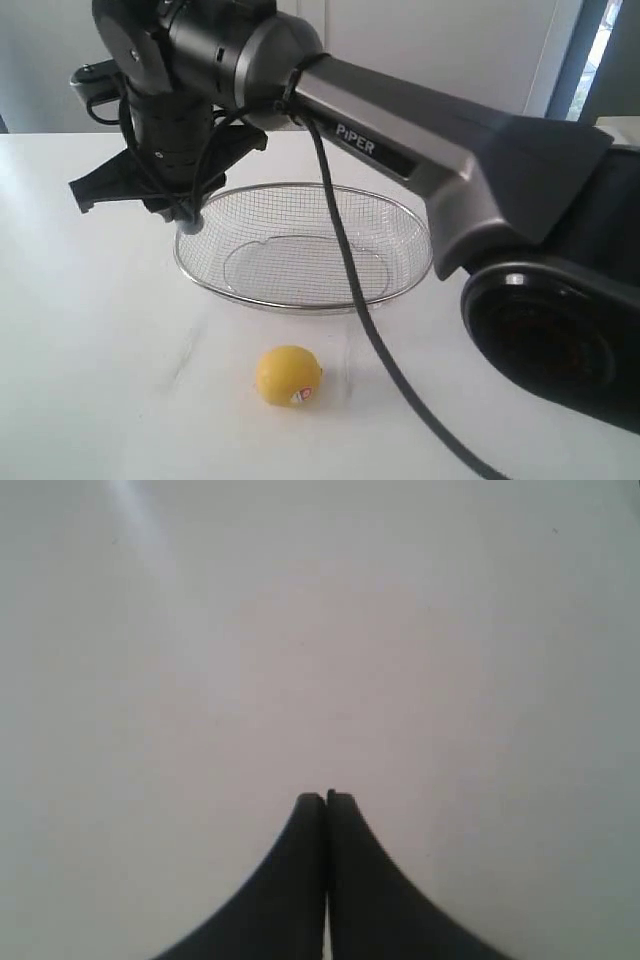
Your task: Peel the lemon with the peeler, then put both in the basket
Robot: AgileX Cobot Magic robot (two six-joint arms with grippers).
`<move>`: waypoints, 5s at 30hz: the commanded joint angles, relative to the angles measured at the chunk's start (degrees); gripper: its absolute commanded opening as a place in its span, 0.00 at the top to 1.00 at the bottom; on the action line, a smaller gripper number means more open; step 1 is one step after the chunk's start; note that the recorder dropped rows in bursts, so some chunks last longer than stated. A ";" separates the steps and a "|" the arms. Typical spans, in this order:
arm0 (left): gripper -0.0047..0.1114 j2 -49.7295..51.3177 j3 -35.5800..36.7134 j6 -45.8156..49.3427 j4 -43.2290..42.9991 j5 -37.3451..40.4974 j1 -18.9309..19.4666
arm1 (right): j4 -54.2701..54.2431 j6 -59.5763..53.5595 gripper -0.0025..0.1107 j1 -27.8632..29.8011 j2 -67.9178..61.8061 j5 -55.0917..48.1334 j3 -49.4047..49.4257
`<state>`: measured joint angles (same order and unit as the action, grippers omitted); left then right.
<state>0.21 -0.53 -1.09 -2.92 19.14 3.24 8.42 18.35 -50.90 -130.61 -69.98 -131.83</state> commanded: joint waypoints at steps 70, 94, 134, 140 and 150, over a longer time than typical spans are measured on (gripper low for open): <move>0.96 -0.21 0.53 -0.09 -0.15 0.41 0.11 | -14.94 -18.35 0.98 39.48 55.74 21.45 72.94; 0.96 -0.21 0.53 -0.09 -0.15 0.41 0.11 | -14.67 -18.35 0.98 39.48 55.74 22.38 74.24; 0.96 -0.21 0.53 -0.10 -0.15 -0.23 0.11 | -14.20 -18.35 0.98 39.48 55.74 22.08 74.24; 0.96 -0.21 0.53 -0.22 -0.15 -6.47 0.11 | -14.19 -18.35 0.98 39.48 55.74 22.40 74.24; 0.96 -0.21 0.53 -0.21 -0.15 -20.04 0.11 | -14.19 -18.35 0.98 39.48 55.74 22.40 74.24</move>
<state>0.21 -0.18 -1.09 -2.92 1.30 3.24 -5.99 0.68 -11.91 -75.31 -48.04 -57.71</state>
